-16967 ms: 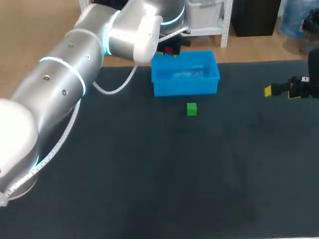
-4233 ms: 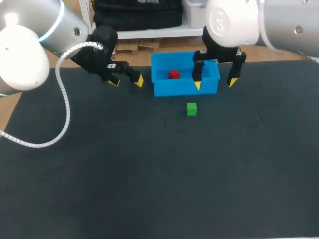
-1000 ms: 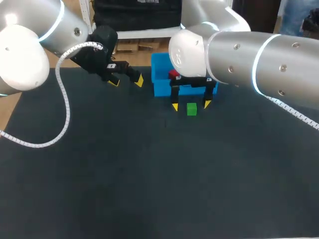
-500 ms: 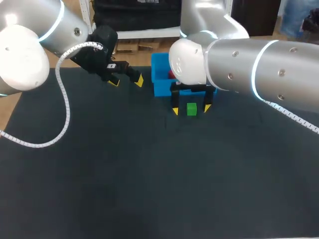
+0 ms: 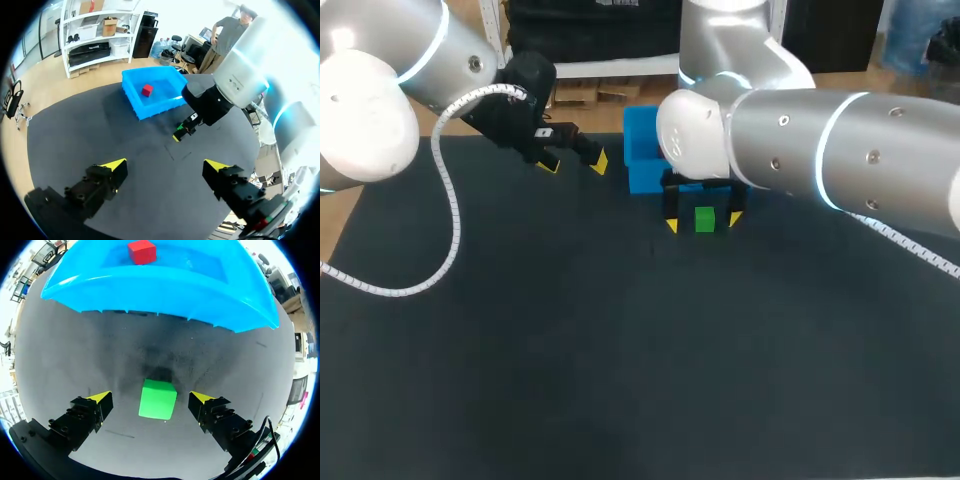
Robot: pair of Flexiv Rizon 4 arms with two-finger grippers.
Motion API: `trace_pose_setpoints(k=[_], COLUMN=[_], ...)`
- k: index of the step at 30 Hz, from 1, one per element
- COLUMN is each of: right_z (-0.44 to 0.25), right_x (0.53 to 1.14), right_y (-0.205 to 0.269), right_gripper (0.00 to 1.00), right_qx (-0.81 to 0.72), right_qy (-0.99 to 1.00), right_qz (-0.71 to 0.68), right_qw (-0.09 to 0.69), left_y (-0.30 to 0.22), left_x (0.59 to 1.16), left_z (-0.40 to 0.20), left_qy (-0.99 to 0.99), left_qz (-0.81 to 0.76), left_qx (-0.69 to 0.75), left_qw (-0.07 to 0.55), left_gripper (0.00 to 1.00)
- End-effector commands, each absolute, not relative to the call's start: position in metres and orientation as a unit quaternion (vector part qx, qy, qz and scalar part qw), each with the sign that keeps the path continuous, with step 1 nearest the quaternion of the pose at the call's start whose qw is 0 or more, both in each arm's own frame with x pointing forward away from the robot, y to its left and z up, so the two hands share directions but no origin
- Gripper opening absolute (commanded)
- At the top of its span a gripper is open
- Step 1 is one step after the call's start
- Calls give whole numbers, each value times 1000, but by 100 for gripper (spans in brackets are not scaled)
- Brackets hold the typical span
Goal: Use the left arm to pick the red cube and place it into the blue plastic box first, then use the right arm to grasp the green cube and put it into the same blue plastic box after the first action is fully finished.
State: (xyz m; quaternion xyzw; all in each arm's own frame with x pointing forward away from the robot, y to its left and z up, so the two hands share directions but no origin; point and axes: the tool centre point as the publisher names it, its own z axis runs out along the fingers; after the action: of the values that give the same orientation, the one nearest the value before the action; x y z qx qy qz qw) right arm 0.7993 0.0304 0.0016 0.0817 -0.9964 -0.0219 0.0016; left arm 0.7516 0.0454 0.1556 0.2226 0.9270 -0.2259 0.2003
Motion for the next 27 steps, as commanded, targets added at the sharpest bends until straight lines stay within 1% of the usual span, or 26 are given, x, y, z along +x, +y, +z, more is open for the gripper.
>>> trace_pose_setpoints(k=[1, 19, 20, 21, 22, 23, 27], right_z=[-2, -10, -10, -10, -10, -10, -10], right_x=[806, 812, 812, 812, 812, 811, 809], right_y=[32, 30, 30, 30, 30, 30, 31], right_gripper=[100, 100, 87, 50, 26, 0, 0], right_qx=[80, 77, 76, 76, 75, 74, 72], right_qy=[-997, -997, -997, -997, -997, -997, -997], right_qz=[-21, -18, -18, -18, -19, -20, -19], right_qw=[6, 8, 8, 7, 7, 6, 4], left_y=[47, 47, 47, 47, 47, 47, 47], left_x=[751, 751, 751, 751, 751, 751, 751], left_z=[155, 155, 155, 155, 155, 155, 155], left_qy=[926, 926, 926, 926, 926, 926, 926], left_qz=[-228, -228, -228, -228, -228, -228, -228], left_qx=[224, 224, 224, 224, 224, 224, 224], left_qw=[202, 202, 202, 202, 202, 202, 202], left_gripper=[100, 100, 100, 100, 100, 100, 100])
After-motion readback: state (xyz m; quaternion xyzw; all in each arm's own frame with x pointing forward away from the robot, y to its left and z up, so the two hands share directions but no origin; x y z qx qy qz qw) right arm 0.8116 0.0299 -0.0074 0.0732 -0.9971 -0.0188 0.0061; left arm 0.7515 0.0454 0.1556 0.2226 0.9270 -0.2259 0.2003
